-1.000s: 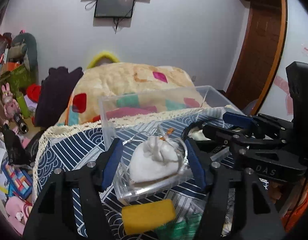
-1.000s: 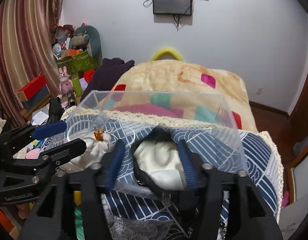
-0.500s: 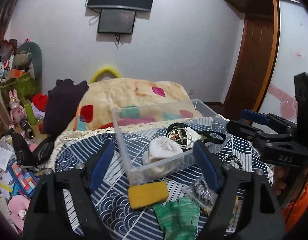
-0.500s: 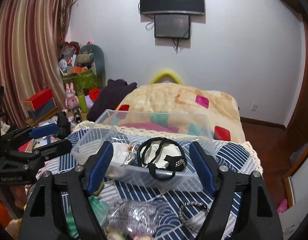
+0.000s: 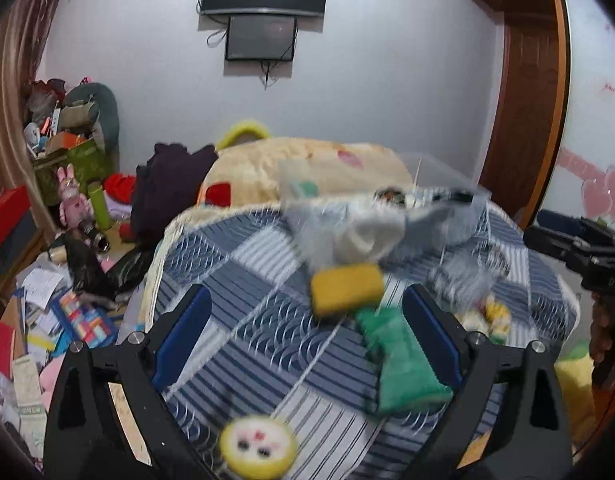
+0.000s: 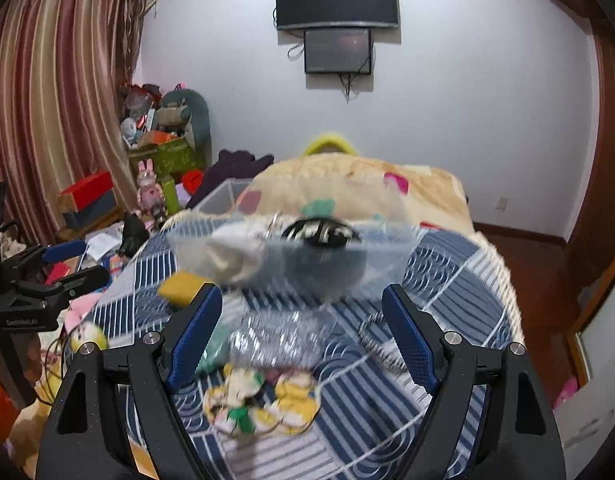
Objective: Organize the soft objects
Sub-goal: 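Grasp the yellow felt ball with the left tool while the right tool grasps the silver mesh bag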
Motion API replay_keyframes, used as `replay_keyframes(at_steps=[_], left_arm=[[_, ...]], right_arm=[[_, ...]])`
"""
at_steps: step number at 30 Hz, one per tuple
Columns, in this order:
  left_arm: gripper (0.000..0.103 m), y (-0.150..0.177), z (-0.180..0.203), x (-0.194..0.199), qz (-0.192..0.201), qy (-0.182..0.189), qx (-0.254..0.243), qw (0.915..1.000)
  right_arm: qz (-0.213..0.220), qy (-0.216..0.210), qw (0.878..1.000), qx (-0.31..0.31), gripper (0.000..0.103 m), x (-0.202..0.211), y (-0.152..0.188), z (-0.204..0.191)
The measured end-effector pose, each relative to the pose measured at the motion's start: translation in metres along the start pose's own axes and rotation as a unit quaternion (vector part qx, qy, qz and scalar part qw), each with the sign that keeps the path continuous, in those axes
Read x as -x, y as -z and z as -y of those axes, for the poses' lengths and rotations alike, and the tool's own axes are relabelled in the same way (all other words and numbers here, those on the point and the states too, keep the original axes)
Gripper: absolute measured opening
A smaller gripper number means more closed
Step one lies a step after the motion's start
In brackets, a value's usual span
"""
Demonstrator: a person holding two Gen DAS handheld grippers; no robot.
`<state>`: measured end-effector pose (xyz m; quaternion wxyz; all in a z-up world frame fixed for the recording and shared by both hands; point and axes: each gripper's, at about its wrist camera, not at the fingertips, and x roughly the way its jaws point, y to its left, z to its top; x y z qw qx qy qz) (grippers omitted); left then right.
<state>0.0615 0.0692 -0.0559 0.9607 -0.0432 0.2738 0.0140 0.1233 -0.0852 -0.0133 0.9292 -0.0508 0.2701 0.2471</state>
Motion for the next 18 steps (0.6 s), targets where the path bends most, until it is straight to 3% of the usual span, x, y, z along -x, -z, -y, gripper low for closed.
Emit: replay_keyframes(at_steps=[9,11,15,18], left_arm=[[0.097,0.049,-0.02,-0.005,-0.05,-0.013,0.021,0.9985],[0.09,0.057,-0.024,-0.003,-0.051,-0.017,0.029,0.9981],[0.067,0.068,-0.031,-0.009,-0.083,0.007,0.055,0.995],[0.049,0.075,-0.029,-0.014,-0.098,0.005,0.047,0.994]], right_arm=[[-0.042,-0.015,0.999,-0.011,0.08,-0.02,0.024,-0.01],[-0.048,-0.015,0.999,-0.013,0.08,-0.025,0.026,-0.009],[-0.055,-0.013,0.998,-0.014,0.08,-0.03,0.029,-0.01],[-0.061,-0.015,0.998,-0.018,0.08,-0.036,0.028,-0.009]])
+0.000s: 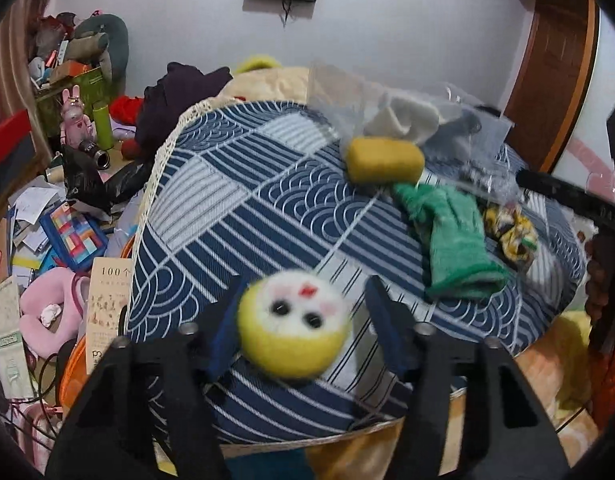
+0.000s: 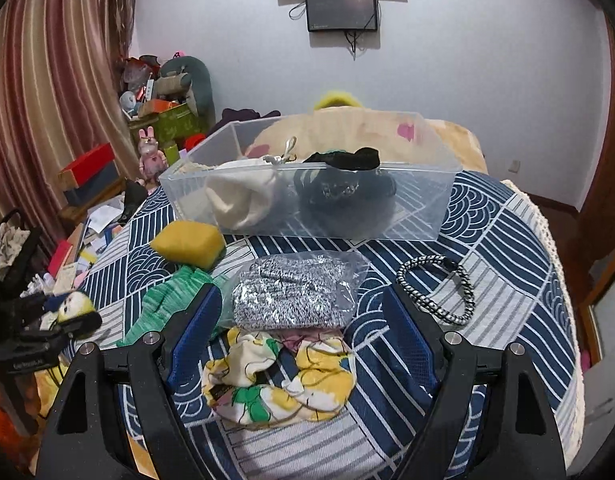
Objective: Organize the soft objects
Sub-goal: 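Grasp the yellow felt ball with the left tool while the right tool grasps the silver mesh bag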
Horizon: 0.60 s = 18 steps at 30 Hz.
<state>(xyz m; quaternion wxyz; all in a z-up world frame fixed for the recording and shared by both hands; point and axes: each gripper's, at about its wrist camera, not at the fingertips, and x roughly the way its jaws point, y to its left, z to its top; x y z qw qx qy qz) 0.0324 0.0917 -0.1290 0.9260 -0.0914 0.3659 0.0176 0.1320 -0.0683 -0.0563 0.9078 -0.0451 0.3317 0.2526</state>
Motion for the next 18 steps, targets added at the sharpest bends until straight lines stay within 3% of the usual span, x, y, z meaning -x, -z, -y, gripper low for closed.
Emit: replay_keyframes(at_steps=[1,9,18], left_arm=[[0.045,0.001,0.001,-0.001,-0.003,-0.001,-0.003,1.0],[0.045,-0.013,0.011,0.005,0.02,0.014,-0.01,0.9997],[0.045,-0.043,0.023,0.011,0.061,0.035,-0.013,0.9975]], right_arm=[[-0.002,-0.001,1.0,-0.003,0.08,-0.003,-0.001,0.001],[-0.027,-0.017,0.999,-0.006,0.08,-0.023,0.0,-0.001],[-0.038,-0.022,0.999,0.0,0.041,-0.025,0.005,0.001]])
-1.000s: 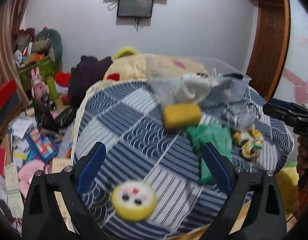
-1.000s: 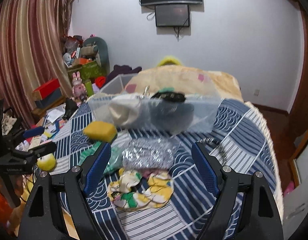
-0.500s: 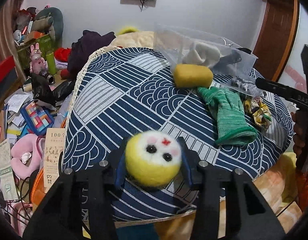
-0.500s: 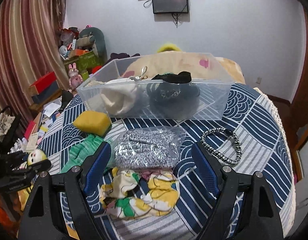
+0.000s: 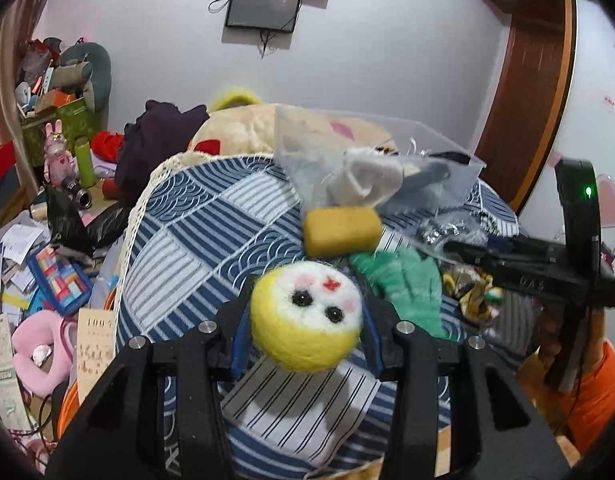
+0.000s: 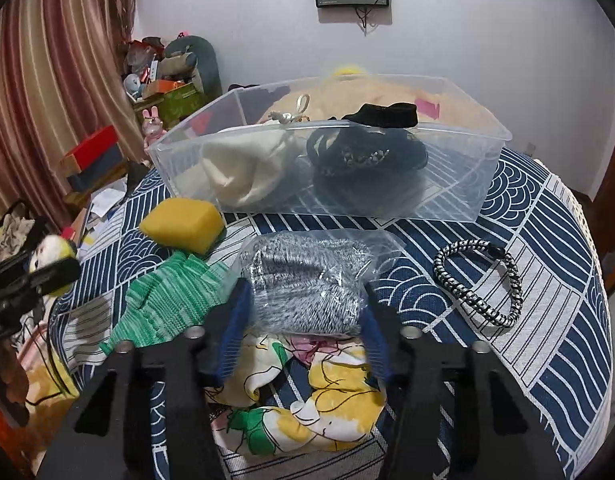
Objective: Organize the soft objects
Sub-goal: 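Grasp the yellow felt ball with the left tool while the right tool grasps the silver mesh bag, then carry the ball into the clear box with the left tool while the right tool releases the mesh bag inside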
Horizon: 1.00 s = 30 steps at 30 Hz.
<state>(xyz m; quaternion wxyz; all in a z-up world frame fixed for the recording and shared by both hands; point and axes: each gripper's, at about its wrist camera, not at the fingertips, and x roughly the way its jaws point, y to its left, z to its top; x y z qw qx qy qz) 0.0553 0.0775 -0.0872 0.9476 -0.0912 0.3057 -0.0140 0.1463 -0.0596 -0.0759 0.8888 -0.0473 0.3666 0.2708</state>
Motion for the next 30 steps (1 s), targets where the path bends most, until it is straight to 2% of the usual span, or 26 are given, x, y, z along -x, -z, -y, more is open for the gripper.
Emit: replay_keyframes(at_steps=[3,4,12,20,30], left_arm=[[0.045,-0.008,0.002,-0.002,0.006,0.006,0.0,1.0],[0.045,-0.012,0.004,-0.002,0.007,0.009,0.0,0.9999],[0.045,-0.043,0.015,0.0,0.038,0.02,-0.007,0.999],[0.045,-0.08,0.028,0.0,0.077,0.024,-0.012,0.9966],[0.045,-0.11,0.038,-0.027,0.078,-0.003,-0.033,0.9964]], right_arm=[[0.009,0.002,1.0,0.0,0.027,0.006,-0.002,0.001],[0.012,0.0,1.0,-0.002,0.026,0.009,-0.003,0.003],[0.055,-0.002,0.998,-0.007,0.024,0.038,-0.013,0.009],[0.117,0.01,0.993,-0.005,0.024,0.073,-0.04,0.011],[0.156,0.034,0.987,-0.013,0.024,0.08,-0.065,0.021]])
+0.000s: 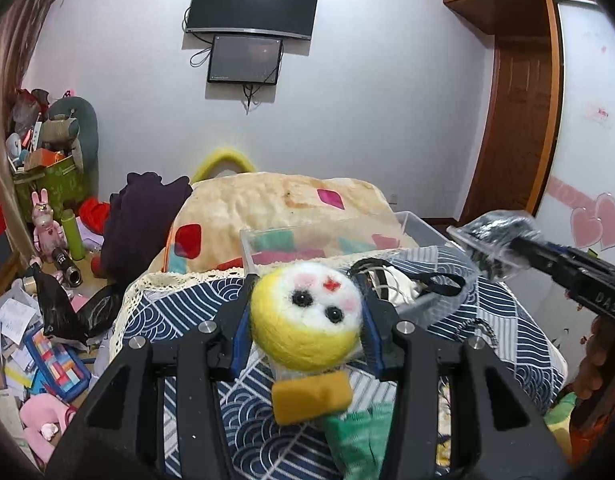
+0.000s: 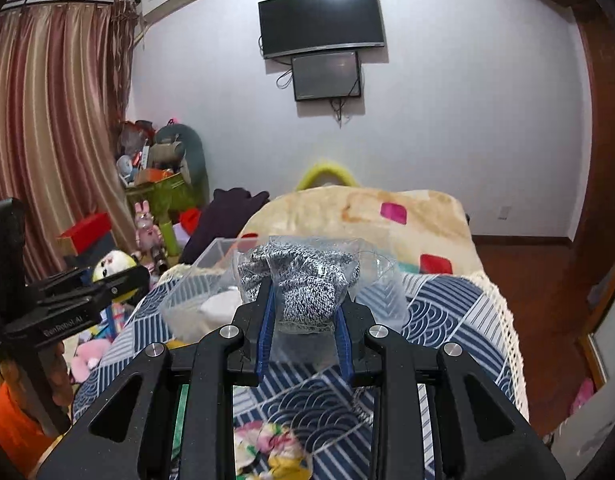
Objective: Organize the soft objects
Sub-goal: 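Carry the ball into the clear box with the left tool while the right tool releases the mesh bag inside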
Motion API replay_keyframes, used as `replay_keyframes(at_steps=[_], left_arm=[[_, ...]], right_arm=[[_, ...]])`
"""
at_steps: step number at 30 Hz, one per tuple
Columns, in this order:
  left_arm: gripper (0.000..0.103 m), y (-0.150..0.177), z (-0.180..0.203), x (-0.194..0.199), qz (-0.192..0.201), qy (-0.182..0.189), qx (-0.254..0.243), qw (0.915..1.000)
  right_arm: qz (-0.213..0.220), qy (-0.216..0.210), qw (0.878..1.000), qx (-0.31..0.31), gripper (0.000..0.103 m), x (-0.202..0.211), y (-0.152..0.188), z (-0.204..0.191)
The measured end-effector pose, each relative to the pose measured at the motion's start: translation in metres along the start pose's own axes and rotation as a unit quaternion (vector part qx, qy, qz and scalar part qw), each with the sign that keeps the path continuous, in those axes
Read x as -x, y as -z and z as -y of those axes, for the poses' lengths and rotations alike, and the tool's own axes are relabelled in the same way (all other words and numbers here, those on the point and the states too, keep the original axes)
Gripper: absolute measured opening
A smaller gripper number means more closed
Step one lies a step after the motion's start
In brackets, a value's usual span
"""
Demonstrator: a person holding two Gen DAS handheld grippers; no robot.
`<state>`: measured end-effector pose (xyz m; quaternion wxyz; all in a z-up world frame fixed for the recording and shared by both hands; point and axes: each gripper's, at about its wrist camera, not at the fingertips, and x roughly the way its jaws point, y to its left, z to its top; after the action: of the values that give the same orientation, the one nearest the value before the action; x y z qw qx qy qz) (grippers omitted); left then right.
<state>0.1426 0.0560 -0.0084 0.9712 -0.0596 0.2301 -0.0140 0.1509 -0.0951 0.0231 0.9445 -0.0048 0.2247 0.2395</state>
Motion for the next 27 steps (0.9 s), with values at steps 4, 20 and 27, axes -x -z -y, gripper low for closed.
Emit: replay_keyframes(at_steps=[4,20,27], left_arm=[[0.045,-0.004,-0.001,-0.022,-0.01,-0.015,0.001,0.9998],[0.045,0.007,-0.006,-0.083,-0.074,0.009,0.009,0.9972],[0.052,0.009,0.003,-0.087,-0.076,0.002,-0.01,0.997]], right_arm=[[0.001,0.011,1.0,0.0,0.024,-0.009,-0.007,0.004],[-0.067,0.017,0.997,0.026,0.024,-0.073,0.0,-0.007],[-0.108,0.022,0.994,0.025,0.026,-0.091,0.009,-0.001]])
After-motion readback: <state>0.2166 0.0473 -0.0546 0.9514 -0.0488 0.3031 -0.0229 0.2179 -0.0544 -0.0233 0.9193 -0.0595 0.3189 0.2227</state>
